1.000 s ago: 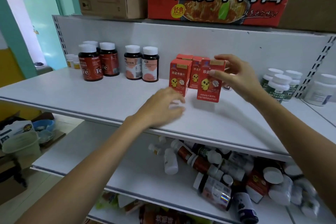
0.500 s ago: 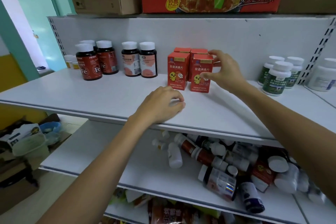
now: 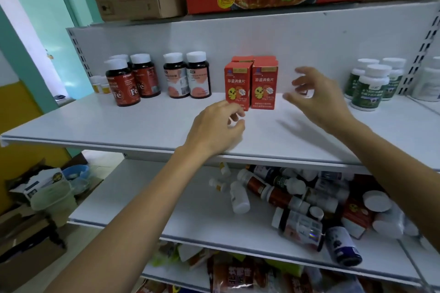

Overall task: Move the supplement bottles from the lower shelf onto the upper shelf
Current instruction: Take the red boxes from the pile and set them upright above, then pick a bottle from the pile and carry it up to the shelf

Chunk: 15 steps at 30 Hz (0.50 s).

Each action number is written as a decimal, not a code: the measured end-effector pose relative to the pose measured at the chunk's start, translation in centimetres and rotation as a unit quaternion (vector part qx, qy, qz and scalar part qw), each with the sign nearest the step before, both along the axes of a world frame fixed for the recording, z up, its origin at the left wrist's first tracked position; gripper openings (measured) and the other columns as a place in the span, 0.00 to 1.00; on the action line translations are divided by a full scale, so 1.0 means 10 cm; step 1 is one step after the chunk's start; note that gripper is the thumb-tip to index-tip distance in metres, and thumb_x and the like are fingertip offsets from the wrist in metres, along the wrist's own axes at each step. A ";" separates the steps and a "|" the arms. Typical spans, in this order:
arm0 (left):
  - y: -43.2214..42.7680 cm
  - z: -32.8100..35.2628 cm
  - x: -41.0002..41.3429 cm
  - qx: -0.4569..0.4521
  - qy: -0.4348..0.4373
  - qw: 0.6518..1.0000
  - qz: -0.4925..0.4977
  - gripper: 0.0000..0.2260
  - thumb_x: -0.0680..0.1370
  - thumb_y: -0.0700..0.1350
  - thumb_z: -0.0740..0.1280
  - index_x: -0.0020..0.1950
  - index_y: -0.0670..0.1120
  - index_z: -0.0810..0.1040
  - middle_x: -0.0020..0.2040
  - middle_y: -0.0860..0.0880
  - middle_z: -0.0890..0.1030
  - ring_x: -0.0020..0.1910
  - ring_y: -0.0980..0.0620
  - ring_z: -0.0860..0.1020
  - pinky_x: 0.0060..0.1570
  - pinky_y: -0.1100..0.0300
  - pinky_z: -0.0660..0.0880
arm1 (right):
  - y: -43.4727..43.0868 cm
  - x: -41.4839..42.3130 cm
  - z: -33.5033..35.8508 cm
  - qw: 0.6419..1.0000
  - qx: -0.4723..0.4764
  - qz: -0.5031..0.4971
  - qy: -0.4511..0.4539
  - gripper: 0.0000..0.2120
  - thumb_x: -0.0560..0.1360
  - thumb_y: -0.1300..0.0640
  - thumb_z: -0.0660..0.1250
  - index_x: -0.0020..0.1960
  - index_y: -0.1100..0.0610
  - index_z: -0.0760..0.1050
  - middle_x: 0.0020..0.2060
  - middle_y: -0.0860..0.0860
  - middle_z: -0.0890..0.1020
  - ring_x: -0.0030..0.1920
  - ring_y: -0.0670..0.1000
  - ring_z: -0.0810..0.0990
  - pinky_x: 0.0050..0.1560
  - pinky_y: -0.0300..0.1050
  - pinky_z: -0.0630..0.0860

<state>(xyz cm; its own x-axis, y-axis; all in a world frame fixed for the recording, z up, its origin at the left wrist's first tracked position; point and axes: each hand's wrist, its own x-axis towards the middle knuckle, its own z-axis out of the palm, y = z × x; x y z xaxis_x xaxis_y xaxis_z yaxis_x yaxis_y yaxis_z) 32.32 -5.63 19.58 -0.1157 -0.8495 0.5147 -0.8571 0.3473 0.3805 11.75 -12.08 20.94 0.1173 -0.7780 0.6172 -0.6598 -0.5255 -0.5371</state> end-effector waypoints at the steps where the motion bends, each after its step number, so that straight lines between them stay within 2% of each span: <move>1: 0.04 0.00 0.00 -0.008 0.004 1.000 0.004 0.08 0.76 0.46 0.65 0.53 0.48 0.79 0.44 0.56 0.74 0.44 0.55 0.74 0.48 0.59 0.72 | 0.07 -0.02 0.01 1.000 -0.006 0.017 0.009 0.25 0.73 0.56 0.71 0.68 0.58 0.68 0.54 0.55 0.79 0.48 0.47 0.75 0.53 0.38 0.69; 6: 0.37 0.02 -0.08 -0.024 0.006 0.999 0.026 0.09 0.75 0.45 0.66 0.54 0.47 0.78 0.45 0.54 0.75 0.44 0.54 0.74 0.50 0.56 0.73 | 0.36 -0.03 0.00 0.996 -0.029 0.086 0.010 0.22 0.73 0.59 0.70 0.66 0.57 0.72 0.51 0.51 0.80 0.47 0.47 0.77 0.51 0.40 0.73; 9: 0.66 -0.03 -0.14 -0.049 0.019 0.997 0.052 0.09 0.75 0.45 0.67 0.54 0.47 0.79 0.47 0.53 0.76 0.45 0.54 0.74 0.50 0.56 0.73 | 0.56 -0.10 -0.03 0.993 -0.025 0.115 0.016 0.21 0.73 0.57 0.70 0.65 0.56 0.73 0.49 0.48 0.80 0.42 0.45 0.78 0.44 0.26 0.70; 11: 0.89 -0.10 -0.23 -0.046 0.031 0.996 0.065 0.09 0.75 0.45 0.67 0.54 0.47 0.79 0.49 0.52 0.77 0.46 0.56 0.74 0.50 0.58 0.72 | 0.73 -0.18 -0.06 0.989 -0.016 0.147 0.022 0.21 0.72 0.55 0.71 0.64 0.54 0.74 0.48 0.46 0.79 0.40 0.41 0.77 0.41 0.23 0.68; 15: 1.41 -0.25 -0.52 -0.021 0.032 0.996 0.077 0.10 0.74 0.45 0.68 0.55 0.46 0.79 0.49 0.52 0.76 0.46 0.57 0.73 0.48 0.62 0.70 | 1.15 -0.42 -0.18 0.979 -0.002 0.202 0.027 0.20 0.72 0.54 0.72 0.63 0.52 0.74 0.46 0.45 0.79 0.41 0.38 0.77 0.44 0.26 0.71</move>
